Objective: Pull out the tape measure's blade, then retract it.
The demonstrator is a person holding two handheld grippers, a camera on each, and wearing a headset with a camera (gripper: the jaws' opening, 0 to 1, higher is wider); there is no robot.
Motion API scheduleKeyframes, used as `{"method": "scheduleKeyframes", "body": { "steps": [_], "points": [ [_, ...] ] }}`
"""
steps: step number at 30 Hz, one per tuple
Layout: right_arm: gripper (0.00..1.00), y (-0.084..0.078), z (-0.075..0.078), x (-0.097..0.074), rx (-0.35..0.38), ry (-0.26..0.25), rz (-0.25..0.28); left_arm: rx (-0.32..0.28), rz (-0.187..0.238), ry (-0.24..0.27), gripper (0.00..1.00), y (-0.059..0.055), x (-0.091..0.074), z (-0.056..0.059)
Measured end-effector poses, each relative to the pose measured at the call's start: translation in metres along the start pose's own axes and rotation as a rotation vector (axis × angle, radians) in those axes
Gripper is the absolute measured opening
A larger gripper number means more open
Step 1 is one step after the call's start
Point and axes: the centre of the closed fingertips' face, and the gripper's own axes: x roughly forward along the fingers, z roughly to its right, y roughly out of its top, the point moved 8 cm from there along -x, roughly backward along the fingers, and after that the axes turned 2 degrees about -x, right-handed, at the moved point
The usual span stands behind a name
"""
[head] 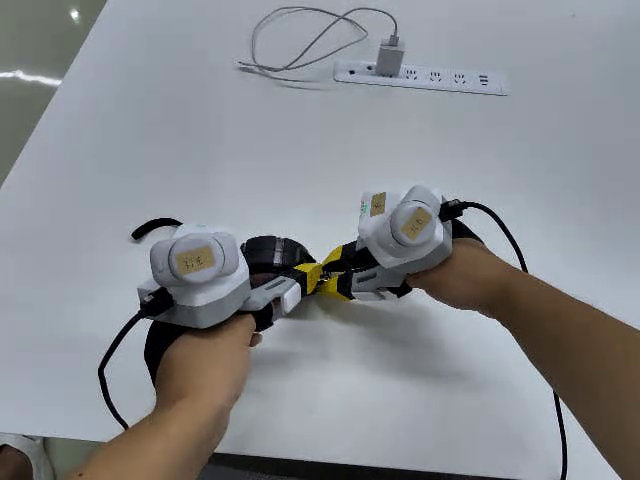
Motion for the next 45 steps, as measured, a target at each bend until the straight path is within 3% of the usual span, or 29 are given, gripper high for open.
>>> {"method": "scheduleKeyframes", "body": {
  "steps": [11, 16, 23, 34, 43, 45],
  "points": [
    [0.13, 0.0, -0.002, -0.001, 0.011, 0.002, 0.0, 0.016, 0.002, -0.003, 0.58, -0.001, 0.0, 0.001],
    [0.21, -0.001, 0.001, -0.005, 0.016, -0.017, -0.004, 0.025, 0.001, -0.007, 0.59, -0.001, 0.001, 0.001],
    [0.22, -0.002, 0.0, -0.005, 0.017, -0.017, -0.007, 0.044, 0.0, -0.004, 0.6, 0.0, 0.001, 0.001],
    [0.24, 0.001, 0.0, -0.009, 0.031, -0.027, 0.015, 0.04, 0.03, -0.02, 0.61, 0.004, -0.003, 0.002],
    [0.26, 0.002, -0.003, -0.017, 0.039, -0.048, 0.038, 0.04, 0.028, -0.037, 0.62, 0.001, -0.009, 0.003],
    [0.26, 0.002, -0.003, -0.02, 0.052, -0.055, 0.047, 0.062, 0.028, -0.038, 0.62, 0.001, -0.011, 0.002]
  ]
}}
